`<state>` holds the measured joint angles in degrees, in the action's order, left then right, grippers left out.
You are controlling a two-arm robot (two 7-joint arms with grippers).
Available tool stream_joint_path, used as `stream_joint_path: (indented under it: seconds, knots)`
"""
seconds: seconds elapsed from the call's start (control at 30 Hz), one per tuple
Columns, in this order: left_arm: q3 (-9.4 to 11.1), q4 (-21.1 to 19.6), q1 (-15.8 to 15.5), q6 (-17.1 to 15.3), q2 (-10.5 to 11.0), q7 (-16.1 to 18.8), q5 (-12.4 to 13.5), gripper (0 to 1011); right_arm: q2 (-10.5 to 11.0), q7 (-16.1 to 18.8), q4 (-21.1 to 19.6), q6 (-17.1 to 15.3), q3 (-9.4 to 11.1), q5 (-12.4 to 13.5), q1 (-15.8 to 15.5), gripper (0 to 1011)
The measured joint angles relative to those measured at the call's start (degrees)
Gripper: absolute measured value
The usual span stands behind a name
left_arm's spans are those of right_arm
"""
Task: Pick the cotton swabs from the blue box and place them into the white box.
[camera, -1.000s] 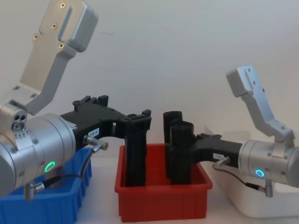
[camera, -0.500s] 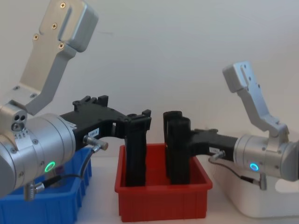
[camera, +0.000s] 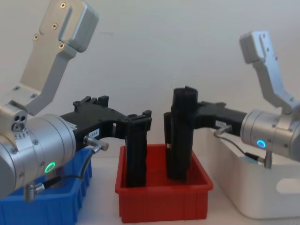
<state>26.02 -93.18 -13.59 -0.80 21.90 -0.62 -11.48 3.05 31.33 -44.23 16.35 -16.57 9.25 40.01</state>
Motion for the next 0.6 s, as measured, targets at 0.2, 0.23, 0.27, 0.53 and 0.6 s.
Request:
stream_joint_path:
  seconds: [0.2, 0.23, 0.27, 0.53, 0.6]
  knots:
    - [0.0, 0.0, 0.0, 0.0, 0.0, 0.0, 0.0, 1004, 1.0, -2.1, -6.5, -1.7, 0.4, 0.5, -2.6, 461]
    - [0.0, 0.0, 0.0, 0.0, 0.0, 0.0, 0.0, 1004, 1.3, -2.8, -8.4, -2.2, 0.5, 0.6, -3.4, 461]
    - [0.0, 0.0, 0.0, 0.0, 0.0, 0.0, 0.0, 1004, 1.5, -3.2, -9.2, -2.4, 0.5, 0.6, -3.8, 461]
    - [0.0, 0.0, 0.0, 0.0, 0.0, 0.0, 0.0, 1004, 3.2, -8.4, -18.1, -5.6, 1.4, 0.5, -7.7, 461]
    - [0.0, 0.0, 0.0, 0.0, 0.0, 0.0, 0.0, 1004, 3.8, -9.9, -20.3, -6.7, 1.7, 0.4, -8.8, 461]
